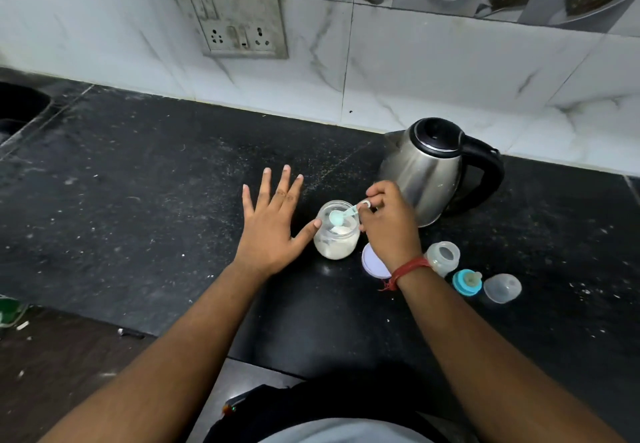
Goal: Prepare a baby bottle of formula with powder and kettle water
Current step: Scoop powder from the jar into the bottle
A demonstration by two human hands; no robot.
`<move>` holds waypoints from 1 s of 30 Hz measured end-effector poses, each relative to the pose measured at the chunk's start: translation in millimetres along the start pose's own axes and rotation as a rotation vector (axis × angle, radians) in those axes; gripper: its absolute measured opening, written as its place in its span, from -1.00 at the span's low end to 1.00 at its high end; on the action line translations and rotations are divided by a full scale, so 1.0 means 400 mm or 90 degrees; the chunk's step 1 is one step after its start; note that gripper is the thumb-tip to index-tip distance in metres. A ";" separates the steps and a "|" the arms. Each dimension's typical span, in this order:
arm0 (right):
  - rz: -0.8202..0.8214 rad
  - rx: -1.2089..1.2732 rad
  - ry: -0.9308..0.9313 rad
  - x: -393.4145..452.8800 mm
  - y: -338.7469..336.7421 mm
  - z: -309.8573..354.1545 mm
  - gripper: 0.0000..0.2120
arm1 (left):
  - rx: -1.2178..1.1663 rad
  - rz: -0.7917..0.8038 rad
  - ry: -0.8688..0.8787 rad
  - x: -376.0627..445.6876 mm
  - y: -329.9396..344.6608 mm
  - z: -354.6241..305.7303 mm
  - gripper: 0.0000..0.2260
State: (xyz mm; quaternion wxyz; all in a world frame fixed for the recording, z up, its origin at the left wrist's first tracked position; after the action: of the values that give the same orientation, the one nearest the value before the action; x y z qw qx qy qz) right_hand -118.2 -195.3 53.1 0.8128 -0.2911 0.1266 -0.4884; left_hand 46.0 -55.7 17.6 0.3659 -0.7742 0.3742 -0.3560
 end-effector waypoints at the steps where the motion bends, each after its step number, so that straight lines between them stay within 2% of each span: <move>1: 0.004 -0.073 -0.041 -0.002 0.016 0.014 -0.81 | 0.000 0.007 -0.003 -0.004 0.004 0.014 -0.24; 5: 0.034 -0.303 -0.152 -0.009 0.075 0.044 -0.88 | -0.014 0.031 0.003 -0.013 0.017 0.045 -0.25; 9: 0.074 -0.398 -0.166 -0.011 0.114 0.044 -0.93 | -0.014 0.057 0.017 -0.010 0.025 0.053 -0.24; 19: 0.062 -0.386 -0.171 -0.016 0.098 0.068 -0.91 | -0.030 0.076 0.040 0.005 0.034 0.039 -0.23; 30: -0.116 -0.288 -0.217 -0.048 -0.030 0.071 -0.75 | -0.063 -0.002 0.110 0.026 0.009 -0.087 -0.25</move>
State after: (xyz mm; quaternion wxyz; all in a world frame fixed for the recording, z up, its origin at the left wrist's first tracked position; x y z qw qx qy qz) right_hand -122.5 -173.1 81.4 0.6897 -0.5530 0.0675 -0.4626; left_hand 21.1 -76.5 34.2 0.2929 -0.7581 0.4205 -0.4033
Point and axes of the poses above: each hand's wrist, its own x-axis towards the middle knuckle, its own y-axis out of the palm, z = x × y, the point moved 7 cm from there along x, towards the middle knuckle, and after that the axes turned 8 degrees about -x, right-handed, at the moved point
